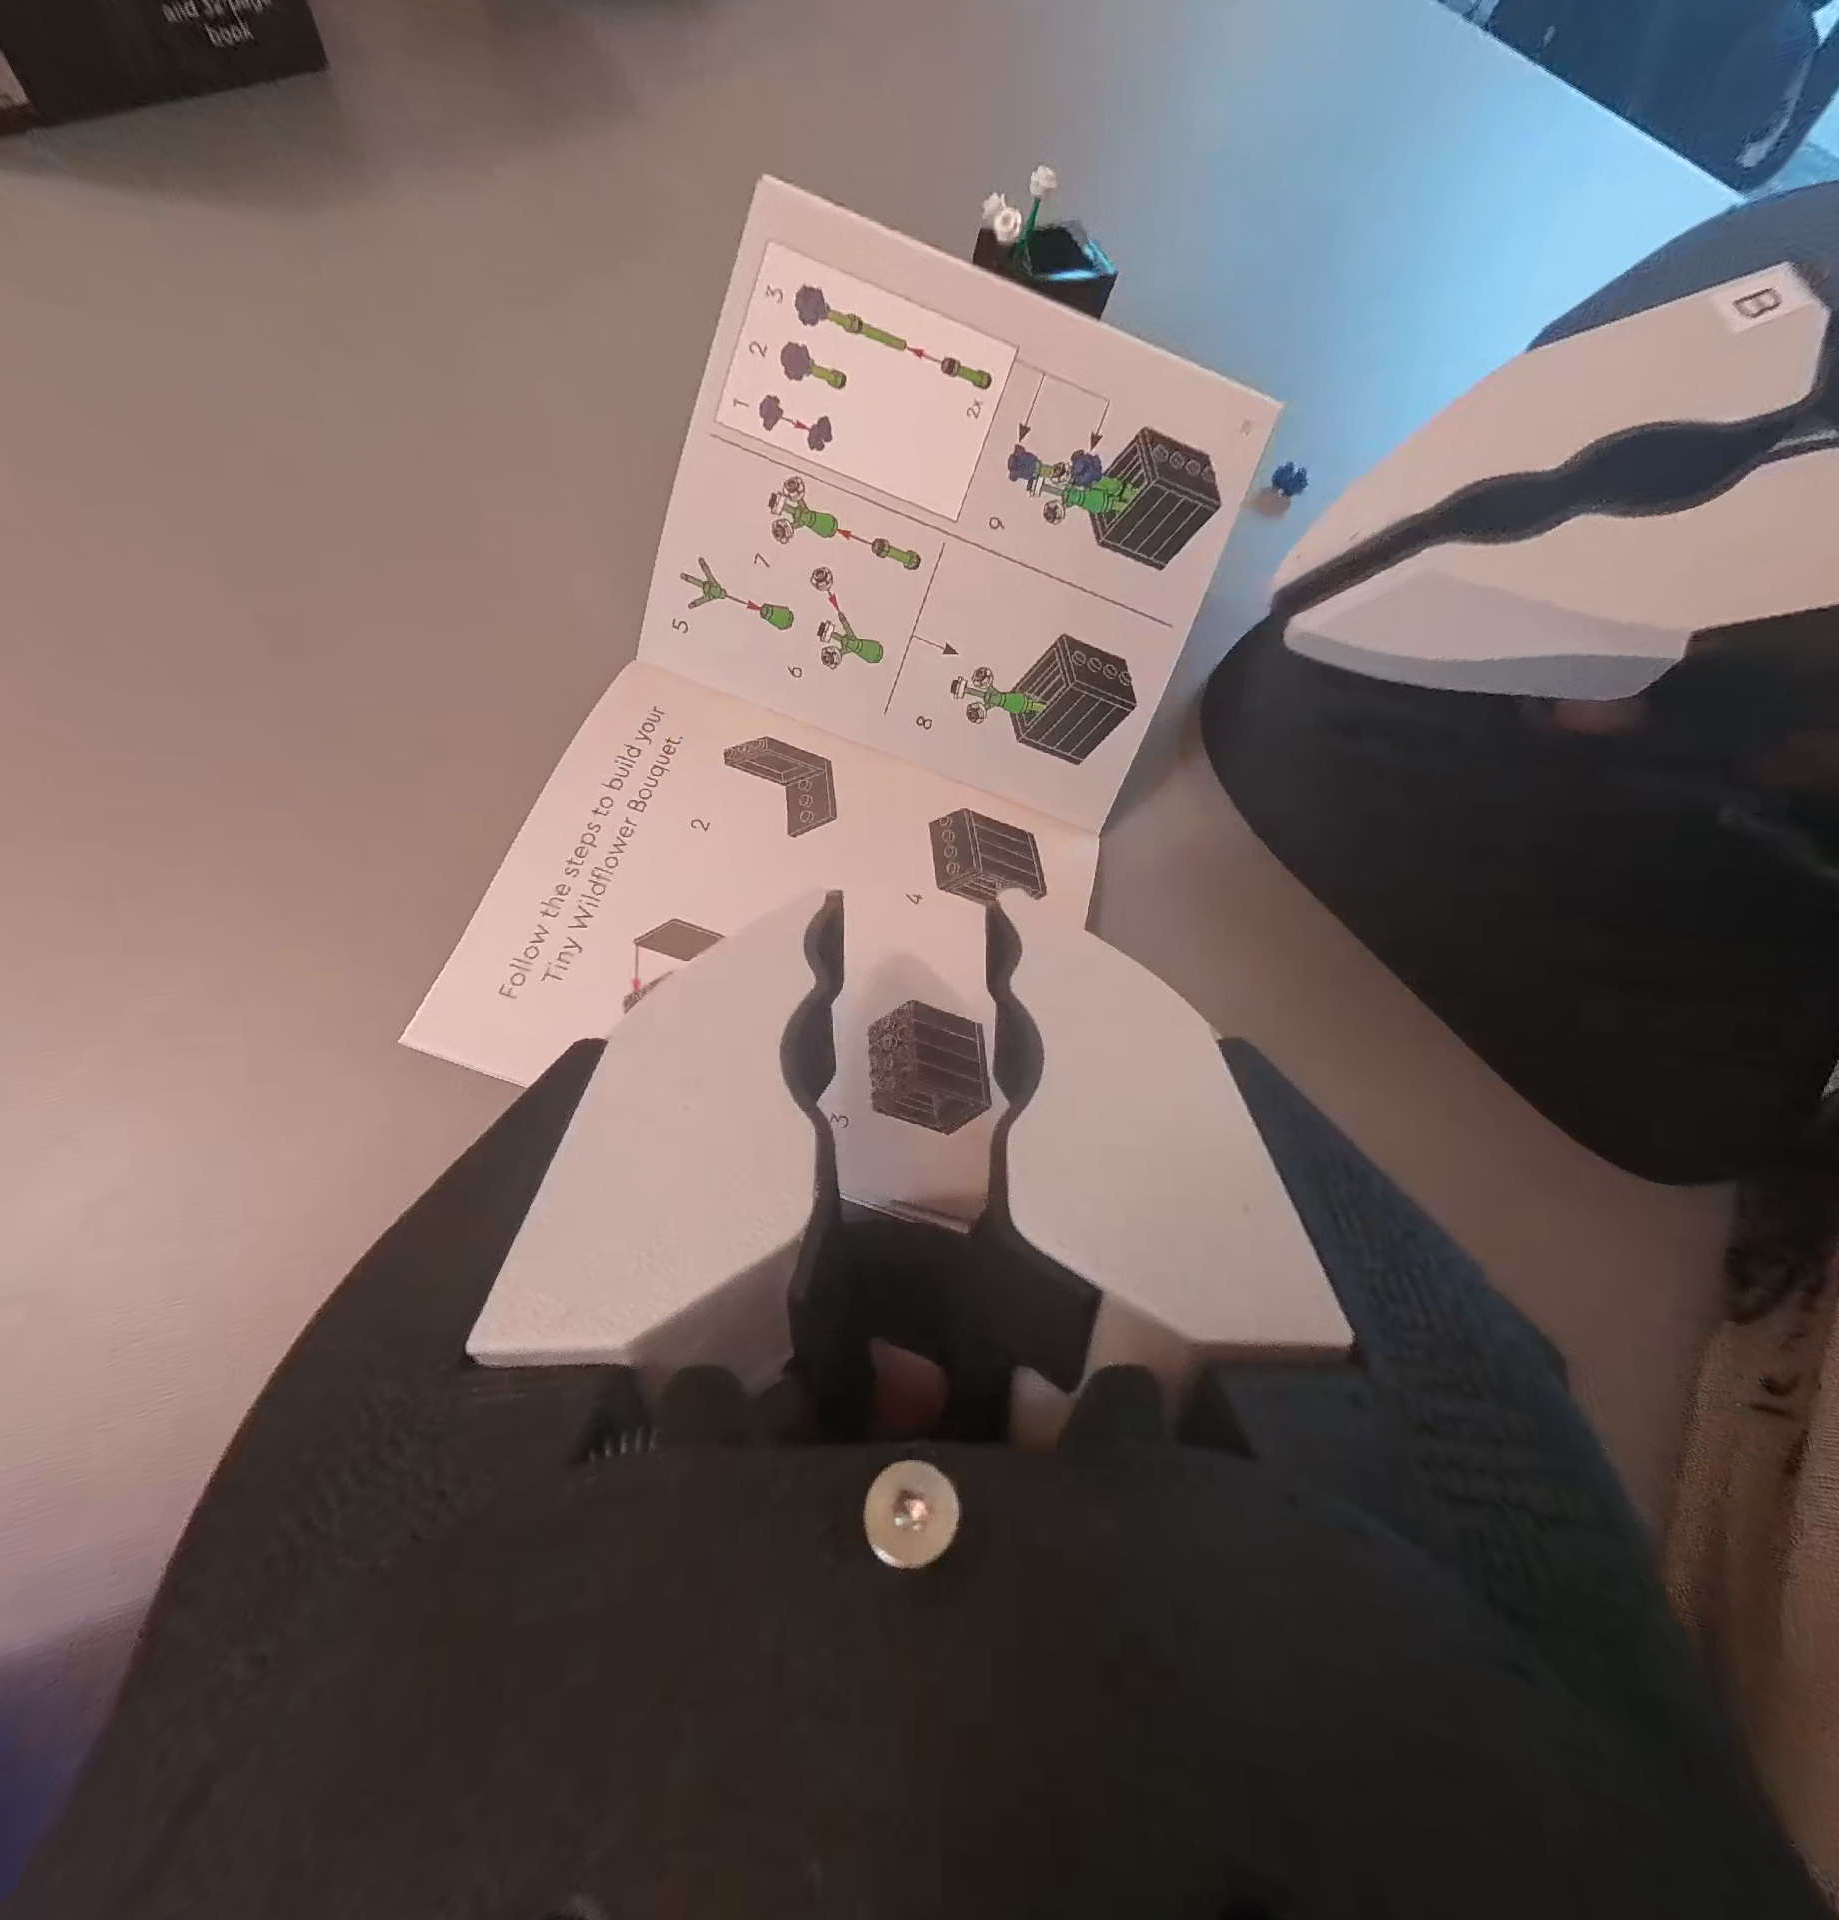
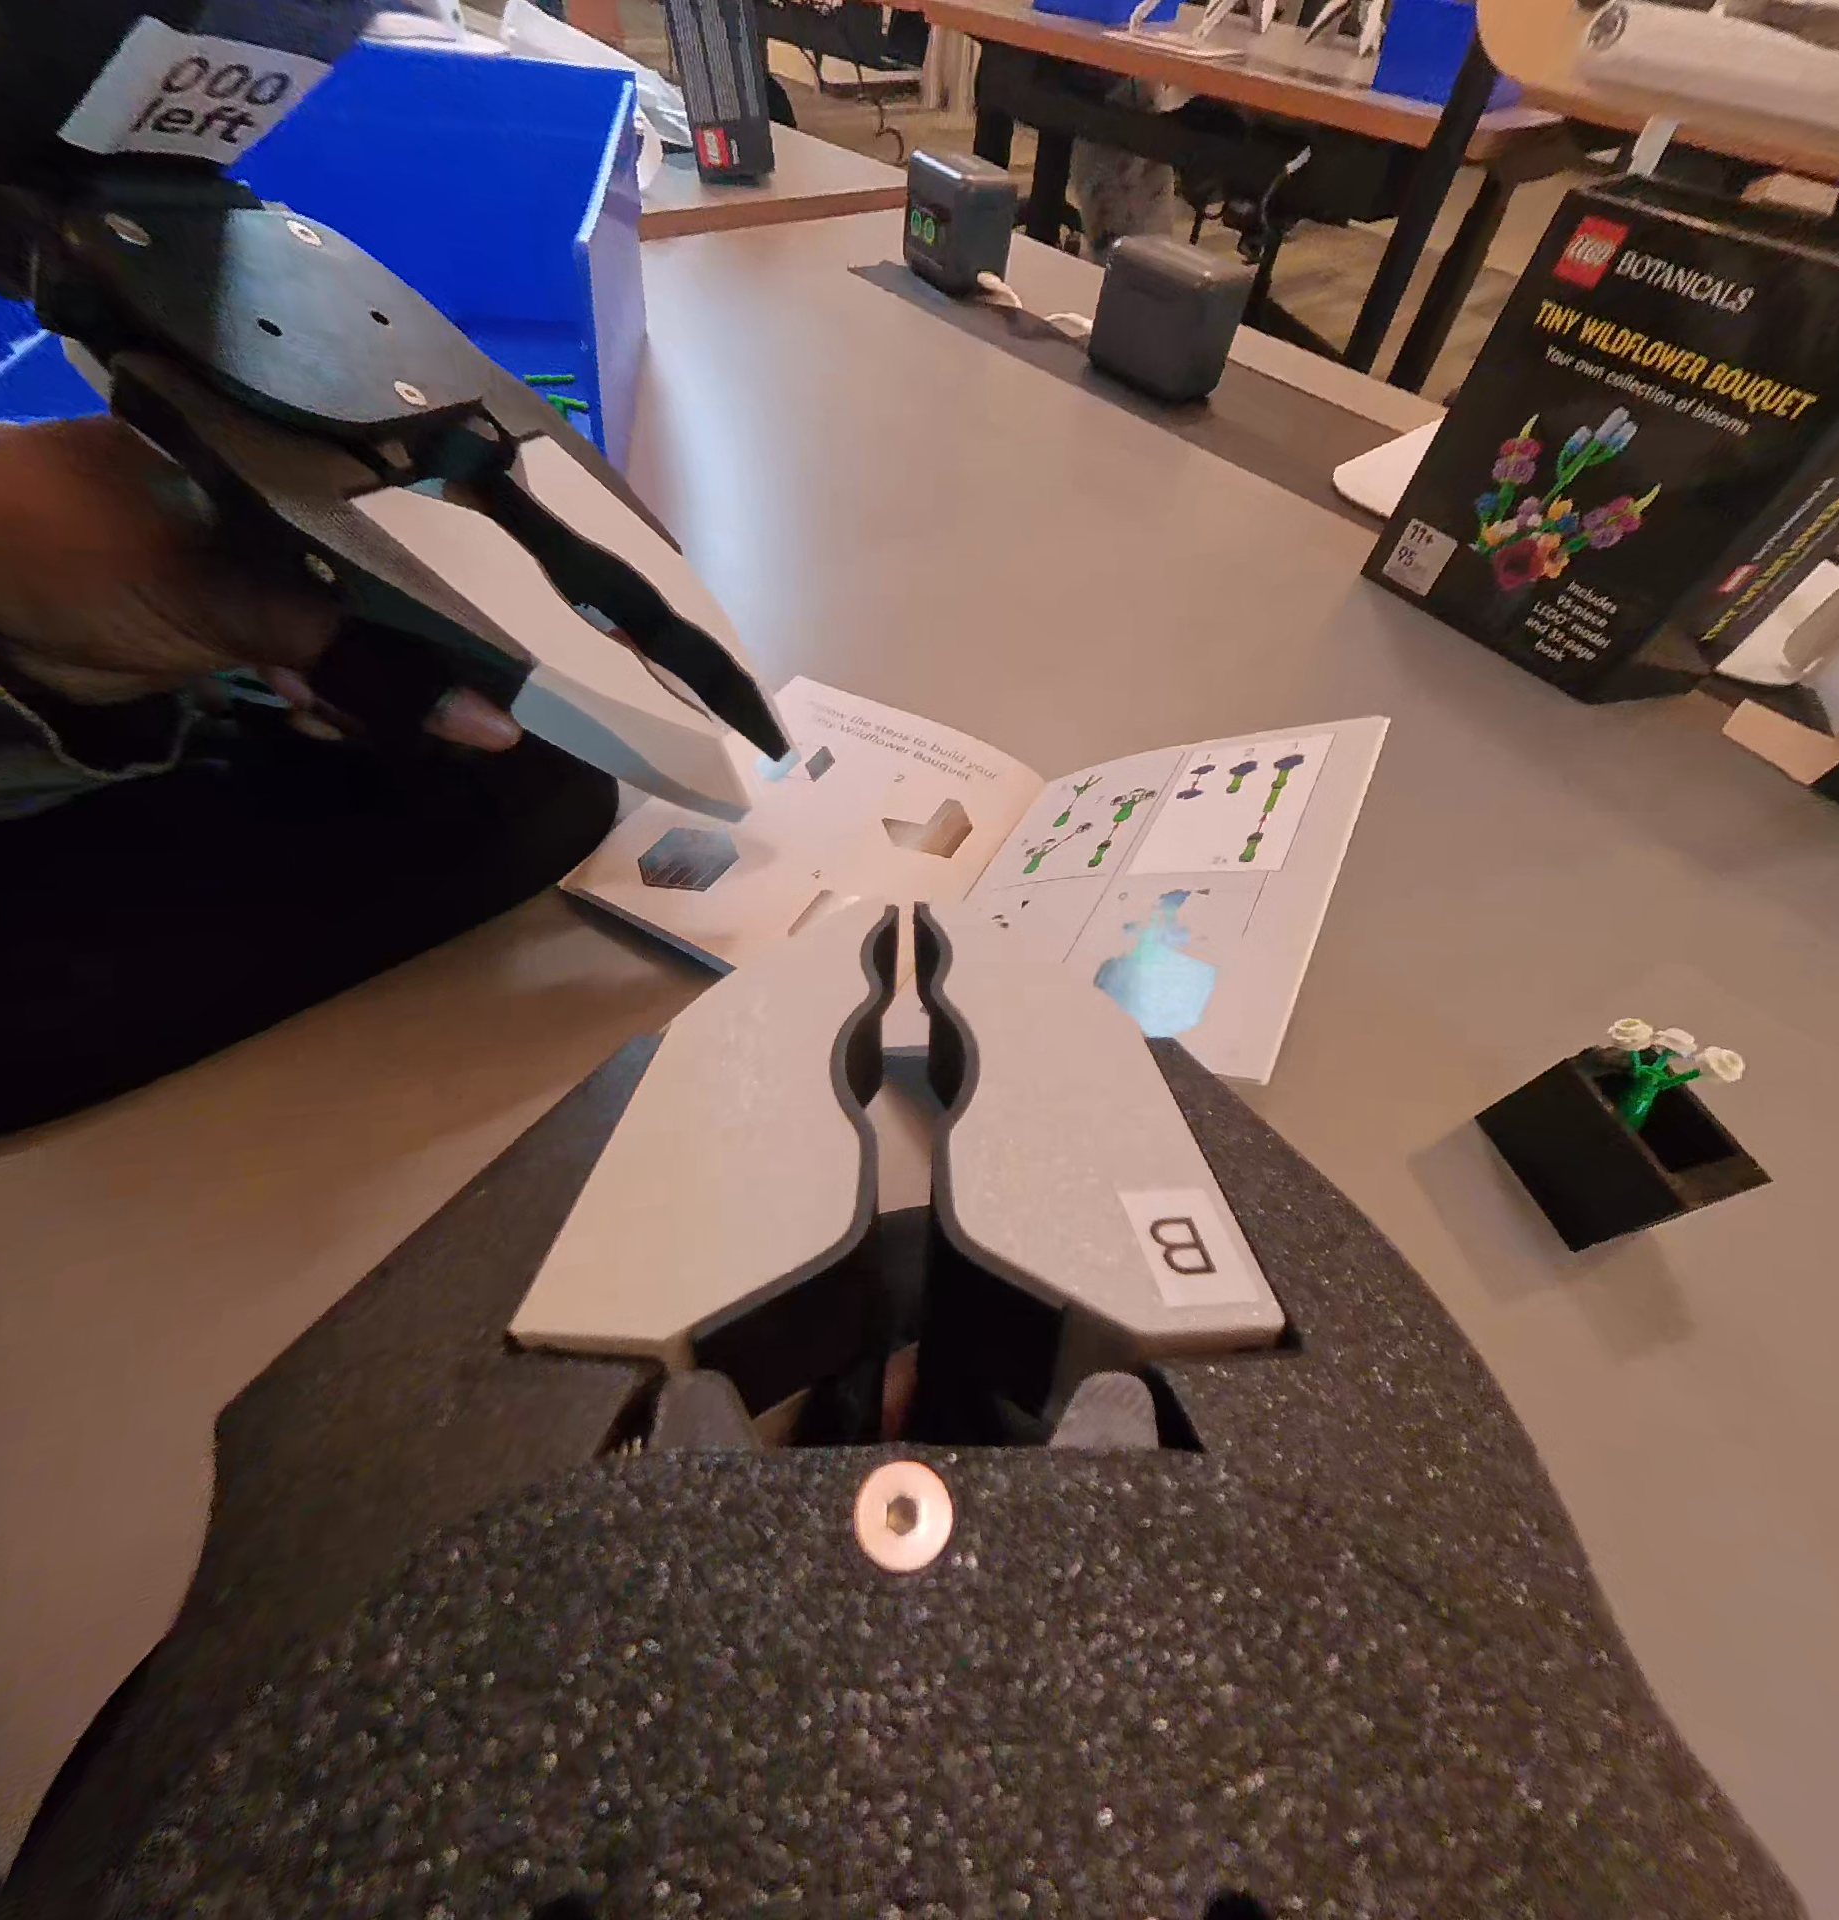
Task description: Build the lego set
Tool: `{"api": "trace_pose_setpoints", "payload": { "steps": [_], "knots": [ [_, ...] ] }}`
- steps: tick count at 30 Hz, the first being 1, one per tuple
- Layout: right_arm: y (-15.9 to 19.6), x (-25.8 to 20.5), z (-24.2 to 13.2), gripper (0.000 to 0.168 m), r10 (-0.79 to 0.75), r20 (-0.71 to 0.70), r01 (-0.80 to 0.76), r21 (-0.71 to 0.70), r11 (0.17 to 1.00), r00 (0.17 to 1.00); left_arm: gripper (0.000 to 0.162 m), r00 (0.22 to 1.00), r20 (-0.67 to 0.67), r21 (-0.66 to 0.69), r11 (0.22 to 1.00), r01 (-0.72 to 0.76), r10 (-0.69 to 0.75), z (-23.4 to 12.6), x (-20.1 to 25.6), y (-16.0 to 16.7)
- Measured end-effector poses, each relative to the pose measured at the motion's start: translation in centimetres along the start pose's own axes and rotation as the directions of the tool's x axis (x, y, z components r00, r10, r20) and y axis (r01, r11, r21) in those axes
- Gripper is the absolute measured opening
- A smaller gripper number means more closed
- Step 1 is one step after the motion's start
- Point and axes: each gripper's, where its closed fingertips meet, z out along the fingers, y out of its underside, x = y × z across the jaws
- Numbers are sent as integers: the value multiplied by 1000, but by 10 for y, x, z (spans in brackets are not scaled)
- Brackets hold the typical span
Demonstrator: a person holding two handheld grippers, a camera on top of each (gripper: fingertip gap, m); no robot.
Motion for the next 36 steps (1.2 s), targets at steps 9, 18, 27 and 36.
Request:
{"api": "trace_pose_setpoints", "payload": {
  "steps": [9, 18, 27, 36],
  "knots": [
    [8, -1, 7, 7, 4, 16, -3, -50, 999, 1000, 26, 1000, 5, 34, 999, 6, -6, -2, -1, -3],
    [9, 12, 15, 8, 137, 44, -133, -80, 988, 990, 27, 1000, -16, 58, 998, -17, 18, -6, 4, -7],
    [15, 11, 20, 8, 65, 12, -63, -119, 991, 998, 28, 938, -331, 180, 983, -42, 101, -131, 46, -20],
    [22, 8, 24, 7, 10, -6, -11, -169, 986, 1000, 22, 914, -110, -260, 876, -405, 390, -265, -97, 50]
  ]
}}
